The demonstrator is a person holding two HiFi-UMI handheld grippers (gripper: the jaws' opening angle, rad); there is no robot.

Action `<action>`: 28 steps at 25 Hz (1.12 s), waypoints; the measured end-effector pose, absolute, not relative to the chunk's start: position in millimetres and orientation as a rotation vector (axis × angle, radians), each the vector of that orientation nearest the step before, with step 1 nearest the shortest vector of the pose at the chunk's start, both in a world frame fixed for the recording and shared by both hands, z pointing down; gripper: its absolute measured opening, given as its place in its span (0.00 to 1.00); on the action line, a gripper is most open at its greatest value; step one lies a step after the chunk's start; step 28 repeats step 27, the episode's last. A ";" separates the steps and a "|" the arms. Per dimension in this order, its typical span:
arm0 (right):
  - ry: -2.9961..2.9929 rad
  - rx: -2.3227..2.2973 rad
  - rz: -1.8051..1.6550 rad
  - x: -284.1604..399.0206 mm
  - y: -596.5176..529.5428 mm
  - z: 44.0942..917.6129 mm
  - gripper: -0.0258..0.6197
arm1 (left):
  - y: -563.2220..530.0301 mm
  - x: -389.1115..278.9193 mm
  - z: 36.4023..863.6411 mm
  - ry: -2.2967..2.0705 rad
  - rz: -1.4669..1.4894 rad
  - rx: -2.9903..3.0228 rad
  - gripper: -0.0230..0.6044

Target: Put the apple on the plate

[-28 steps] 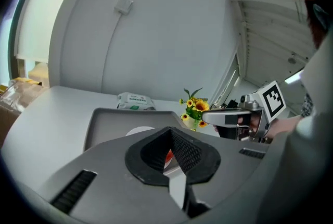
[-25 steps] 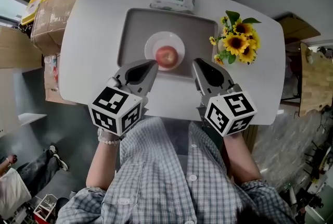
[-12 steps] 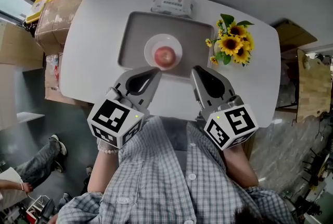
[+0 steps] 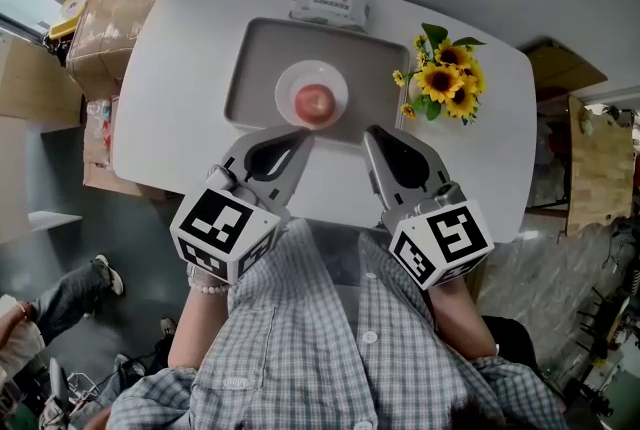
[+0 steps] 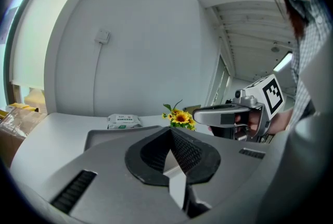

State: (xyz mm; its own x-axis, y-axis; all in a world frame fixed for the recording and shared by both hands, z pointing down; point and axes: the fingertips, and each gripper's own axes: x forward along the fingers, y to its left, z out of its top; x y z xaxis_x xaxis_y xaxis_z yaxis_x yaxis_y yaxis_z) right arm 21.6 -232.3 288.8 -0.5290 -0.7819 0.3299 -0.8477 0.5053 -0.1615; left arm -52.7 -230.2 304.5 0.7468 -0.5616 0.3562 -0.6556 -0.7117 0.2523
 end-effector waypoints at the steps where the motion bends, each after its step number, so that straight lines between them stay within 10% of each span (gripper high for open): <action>1: -2.536 1.390 0.446 21.3 -231.7 288.9 0.09 | -229.5 -52.6 304.5 -0.936 0.361 2.584 0.05; 28: -2.508 1.313 0.404 14.9 -234.2 298.0 0.09 | -229.1 -48.7 317.3 -0.903 0.407 2.545 0.05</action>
